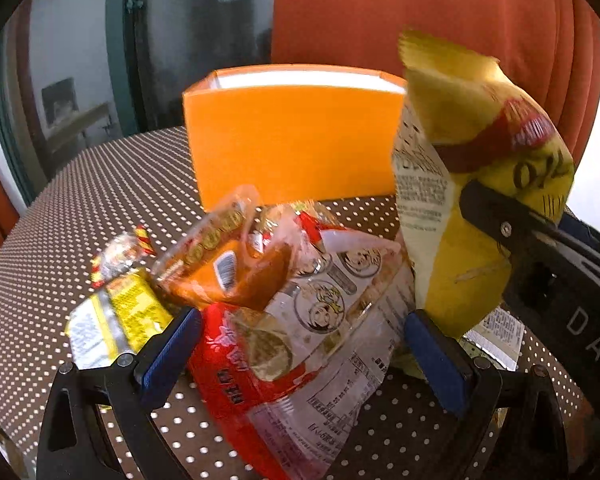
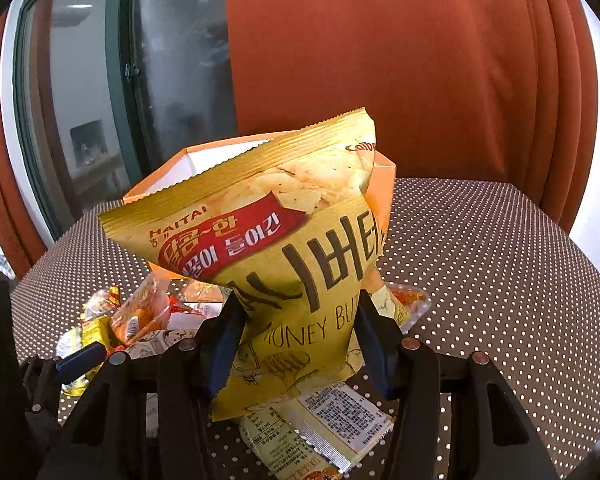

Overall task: Organize snacks
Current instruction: 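Lift the yellow chip bag with the right tool while the left tool grasps the red-white bag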

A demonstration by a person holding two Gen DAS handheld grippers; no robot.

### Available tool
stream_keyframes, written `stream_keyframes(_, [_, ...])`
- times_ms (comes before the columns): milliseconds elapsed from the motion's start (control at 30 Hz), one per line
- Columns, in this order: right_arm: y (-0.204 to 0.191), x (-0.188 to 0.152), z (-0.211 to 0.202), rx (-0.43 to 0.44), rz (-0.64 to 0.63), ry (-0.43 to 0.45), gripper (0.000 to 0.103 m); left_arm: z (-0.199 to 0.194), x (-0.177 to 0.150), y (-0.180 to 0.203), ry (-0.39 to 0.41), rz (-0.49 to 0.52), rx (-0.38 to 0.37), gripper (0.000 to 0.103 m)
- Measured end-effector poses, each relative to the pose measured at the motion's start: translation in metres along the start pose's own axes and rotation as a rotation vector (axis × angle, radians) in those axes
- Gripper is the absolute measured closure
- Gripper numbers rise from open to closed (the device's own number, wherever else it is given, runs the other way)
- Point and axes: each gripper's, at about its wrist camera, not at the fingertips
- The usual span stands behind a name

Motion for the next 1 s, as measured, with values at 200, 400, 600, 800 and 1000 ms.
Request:
stream_keyframes(200, [-0.006, -0.004, 0.006, -0.015, -0.041, 0.023, 0.047, 0.002, -0.003, 0.004, 0.034, 0.026, -0.001, 0.016])
stream_keyframes(400, [-0.012, -0.007, 0.008, -0.019, -0.067, 0.030, 0.046, 0.001, -0.002, 0.002, 0.035, 0.012, -0.020, 0.041])
stream_keyframes(600, [-0.009, -0.006, 0.004, -0.018, -0.057, 0.026, 0.047, -0.007, 0.002, -0.001, 0.046, -0.006, -0.029, 0.053])
stream_keyframes(800, [-0.008, -0.002, -0.003, -0.014, -0.040, 0.021, 0.047, -0.025, 0.007, -0.010, 0.075, -0.025, -0.022, 0.055])
stream_keyframes(1000, [-0.002, 0.003, -0.014, -0.003, 0.008, 0.020, 0.048, -0.039, 0.017, -0.006, 0.120, -0.020, -0.001, 0.055])
Point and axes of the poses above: each gripper's, at about its wrist camera, not at the fingertips, and z roughly the way its jaws point, y to its right, x to its top, and after that the axes turned 13 degrees about y, right-handed
